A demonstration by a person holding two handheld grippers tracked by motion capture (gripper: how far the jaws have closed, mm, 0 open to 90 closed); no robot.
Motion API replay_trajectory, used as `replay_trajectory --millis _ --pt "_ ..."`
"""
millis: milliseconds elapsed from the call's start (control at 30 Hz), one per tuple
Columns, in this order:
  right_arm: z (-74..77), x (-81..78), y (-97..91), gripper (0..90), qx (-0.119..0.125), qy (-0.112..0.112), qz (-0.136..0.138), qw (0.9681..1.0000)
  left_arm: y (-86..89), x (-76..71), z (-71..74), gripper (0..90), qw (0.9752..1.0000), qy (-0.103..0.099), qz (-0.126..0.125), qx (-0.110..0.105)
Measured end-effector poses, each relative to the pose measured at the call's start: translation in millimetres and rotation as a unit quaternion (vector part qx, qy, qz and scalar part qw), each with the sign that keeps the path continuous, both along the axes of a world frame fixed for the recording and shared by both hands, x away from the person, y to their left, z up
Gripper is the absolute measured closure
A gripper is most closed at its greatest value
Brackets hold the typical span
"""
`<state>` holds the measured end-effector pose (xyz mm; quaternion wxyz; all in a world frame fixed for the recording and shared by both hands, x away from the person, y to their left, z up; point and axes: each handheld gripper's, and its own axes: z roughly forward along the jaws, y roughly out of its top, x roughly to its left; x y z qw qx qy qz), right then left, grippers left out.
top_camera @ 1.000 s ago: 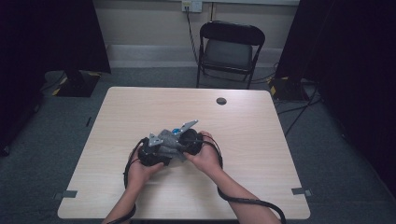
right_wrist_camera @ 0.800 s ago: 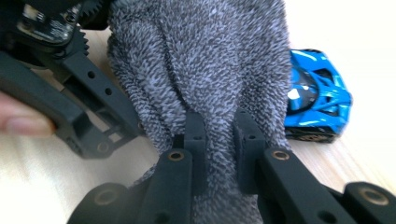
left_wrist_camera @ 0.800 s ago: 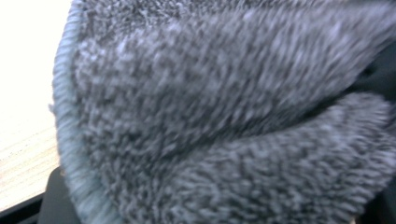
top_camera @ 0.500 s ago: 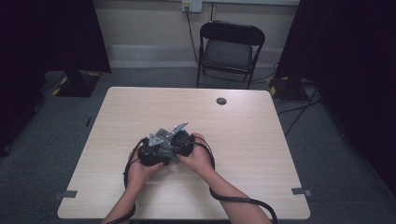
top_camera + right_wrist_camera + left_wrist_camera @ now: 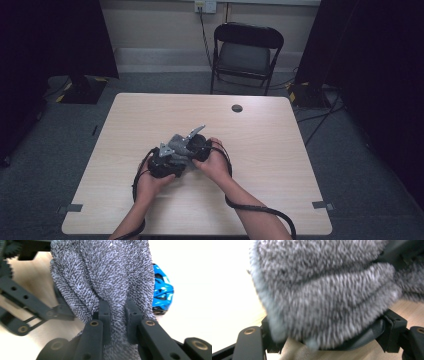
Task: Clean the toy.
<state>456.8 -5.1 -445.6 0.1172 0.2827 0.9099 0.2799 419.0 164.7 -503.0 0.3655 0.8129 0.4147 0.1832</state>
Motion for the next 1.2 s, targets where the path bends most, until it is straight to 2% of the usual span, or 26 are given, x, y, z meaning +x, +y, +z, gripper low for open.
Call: replay_trajectory --millis 233,400,933,1200 --pt "0.9 12.9 -5.2 78.8 -0.013 0.005 -0.008 0.9999 -0.2 -0.1 -0.2 24.2 1.0 0.0 0.002 -0.001" --pt "-0.4 24.5 -11.8 78.8 0.001 0.02 -0.029 0.9994 -0.2 -0.1 -0.2 24.2 1.0 0.001 0.001 -0.002" --pt "-2.0 47.3 -24.0 78.8 -0.007 0.025 -0.072 0.9971 -0.3 -0.1 -0.2 24.1 1.0 0.001 0.001 -0.003" --pt "-5.8 53.4 -27.3 78.8 -0.006 0.023 -0.087 0.9959 -0.2 -0.1 -0.1 24.2 1.0 0.0 0.001 -0.001"
